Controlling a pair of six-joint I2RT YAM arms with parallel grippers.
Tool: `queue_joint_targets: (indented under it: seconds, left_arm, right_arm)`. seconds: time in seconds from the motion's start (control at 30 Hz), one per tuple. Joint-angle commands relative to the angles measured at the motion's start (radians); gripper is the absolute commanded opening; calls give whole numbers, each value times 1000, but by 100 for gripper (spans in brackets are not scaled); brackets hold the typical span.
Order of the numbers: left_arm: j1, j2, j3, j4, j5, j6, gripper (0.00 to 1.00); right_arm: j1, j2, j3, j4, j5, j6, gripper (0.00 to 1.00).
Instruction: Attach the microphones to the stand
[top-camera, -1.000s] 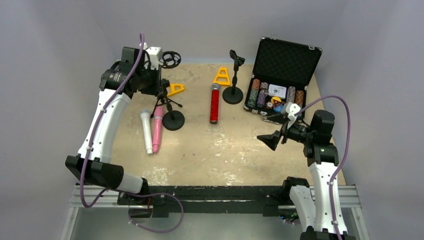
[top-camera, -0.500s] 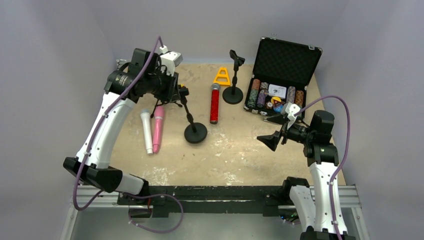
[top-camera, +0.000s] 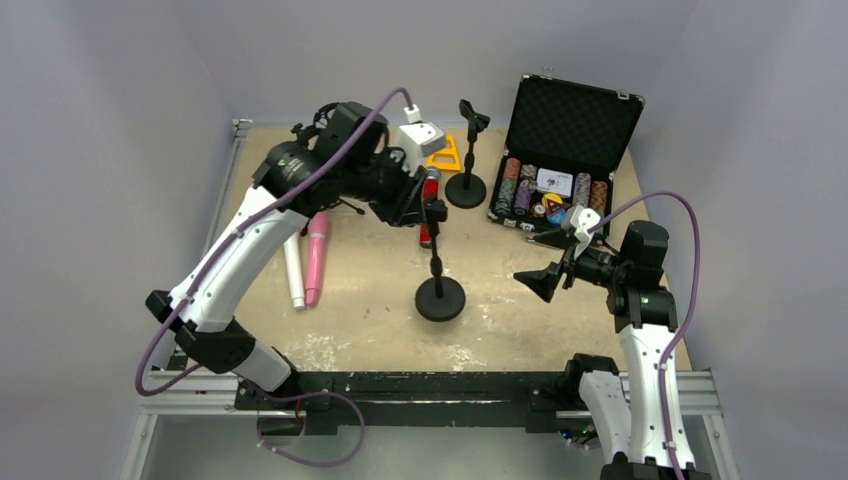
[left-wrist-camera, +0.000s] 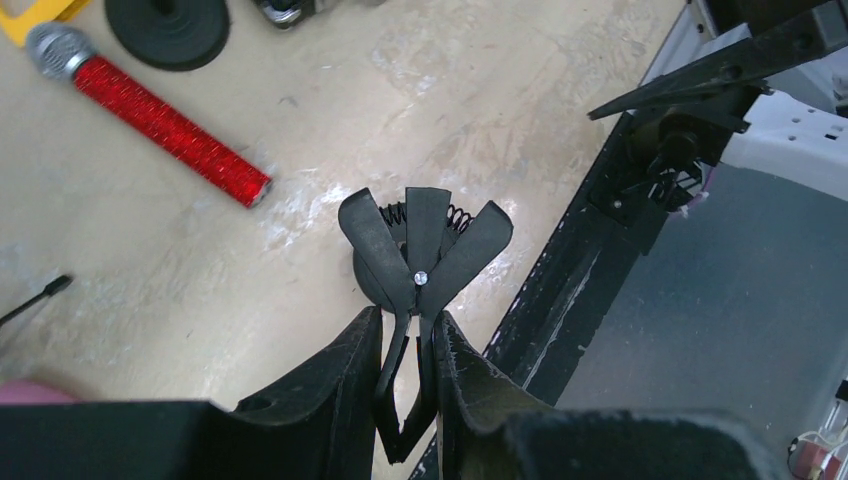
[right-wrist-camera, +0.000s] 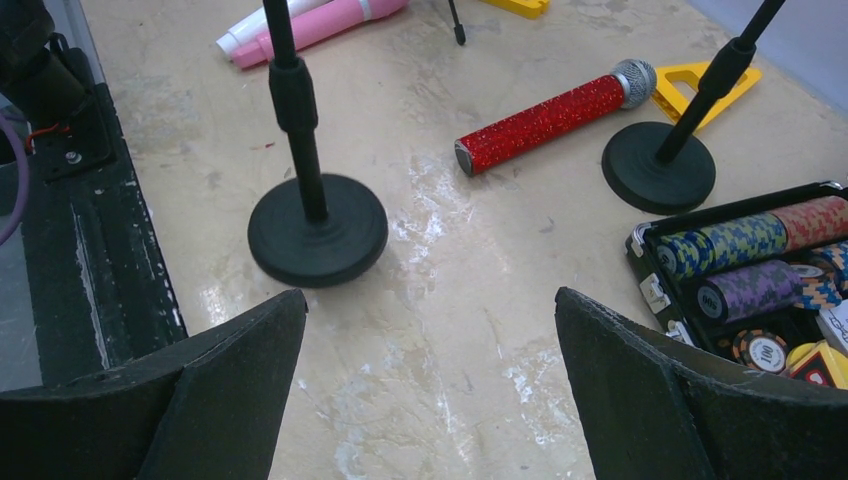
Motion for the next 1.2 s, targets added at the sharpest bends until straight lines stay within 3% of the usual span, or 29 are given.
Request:
queue_joint_targets:
  seconds: [0.0,0.43,0.5,0.63,0.7,0.93,1.17]
  left_arm:
    - [-102,80,88,103,-16,-5,4]
    - [-205,238,148,113,-75,85,7]
    - [-206,226,126,122,-71,81,16]
    - [-204,200,93,124,-93,48,56]
    - [-204,183,81,127,-97,25,67]
    - [-186,57,2,221,-83,-30,82]
    - [-129,-240,-258,428,-70,-98,92]
  right_arm:
    - [6,-11,48,-4,-19,-22,99]
    - [6,-14,52,-16,-20,-35,99]
    - [6,-13,52,-17,-20,-37,99]
    - [6,-14,53,-20,-19,-39,99]
    - [5,-14,52,-21,-21,-42,99]
    - [6,-14,54,-28,-17,-48,99]
    - [5,-14,54,-34,-16,-56,99]
